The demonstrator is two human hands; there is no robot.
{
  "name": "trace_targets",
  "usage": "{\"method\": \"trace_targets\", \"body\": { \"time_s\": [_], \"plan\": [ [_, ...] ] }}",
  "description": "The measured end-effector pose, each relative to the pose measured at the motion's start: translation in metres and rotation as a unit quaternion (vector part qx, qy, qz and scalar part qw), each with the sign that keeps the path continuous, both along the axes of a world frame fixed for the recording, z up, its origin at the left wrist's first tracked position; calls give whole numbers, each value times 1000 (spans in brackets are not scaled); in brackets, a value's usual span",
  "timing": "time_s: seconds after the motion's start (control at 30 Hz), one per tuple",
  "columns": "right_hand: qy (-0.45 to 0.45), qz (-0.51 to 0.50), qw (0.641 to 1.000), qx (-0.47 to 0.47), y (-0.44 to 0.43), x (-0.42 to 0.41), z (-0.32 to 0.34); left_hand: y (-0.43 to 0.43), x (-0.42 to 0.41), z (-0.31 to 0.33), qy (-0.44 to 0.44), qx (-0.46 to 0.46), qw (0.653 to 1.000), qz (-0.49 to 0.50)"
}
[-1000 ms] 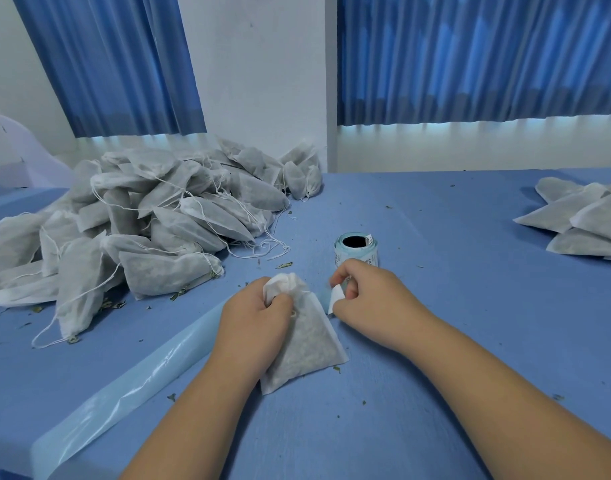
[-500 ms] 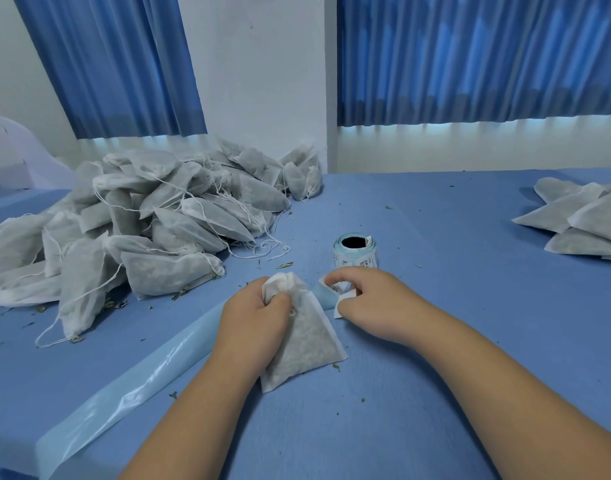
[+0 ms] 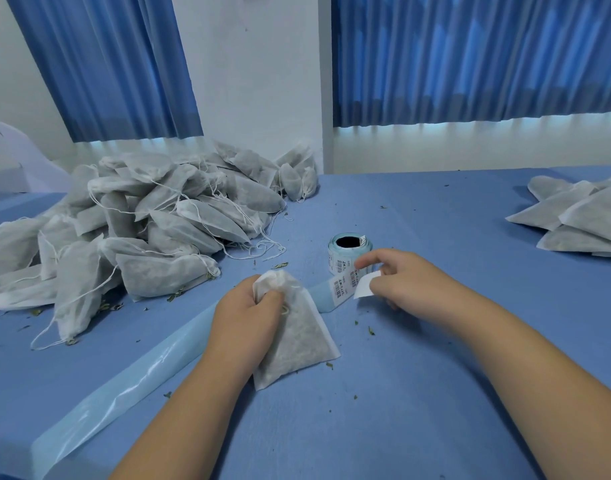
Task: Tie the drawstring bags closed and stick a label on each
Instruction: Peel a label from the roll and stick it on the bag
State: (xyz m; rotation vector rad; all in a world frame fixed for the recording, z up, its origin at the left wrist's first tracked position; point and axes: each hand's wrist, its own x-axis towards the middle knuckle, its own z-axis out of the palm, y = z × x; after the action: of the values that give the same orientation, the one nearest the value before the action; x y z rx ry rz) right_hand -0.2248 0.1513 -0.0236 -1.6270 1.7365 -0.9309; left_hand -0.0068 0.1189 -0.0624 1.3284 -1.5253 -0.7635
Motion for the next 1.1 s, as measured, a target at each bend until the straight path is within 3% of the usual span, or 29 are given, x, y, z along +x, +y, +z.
{"method": "trace_targets", "body": {
  "time_s": [0.23, 0.4, 0.53, 0.7, 0.87, 0.97, 1.1],
  "plan": [
    [-64, 5, 998, -24, 10, -26, 0, 11, -2, 11, 50, 3, 998, -43],
    [-103, -6, 994, -31, 14, -48, -2, 25, -9, 23, 101, -11, 984, -147],
    [-171, -27, 984, -51, 15, -57, -3, 25, -34, 30, 127, 54, 971, -195],
    [-338, -32, 932, -128, 22, -62, 12, 11, -85, 47, 97, 129, 958, -236],
    [-453, 58, 875, -162, 39, -62, 22, -6, -131, 50, 73, 154, 949, -264],
    [-451, 80, 873, -171, 38, -61, 24, -13, -146, 43, 45, 158, 935, -316],
    [-396, 35, 902, -171, 32, -60, 19, -14, -151, 30, 33, 146, 920, -362]
  ]
}}
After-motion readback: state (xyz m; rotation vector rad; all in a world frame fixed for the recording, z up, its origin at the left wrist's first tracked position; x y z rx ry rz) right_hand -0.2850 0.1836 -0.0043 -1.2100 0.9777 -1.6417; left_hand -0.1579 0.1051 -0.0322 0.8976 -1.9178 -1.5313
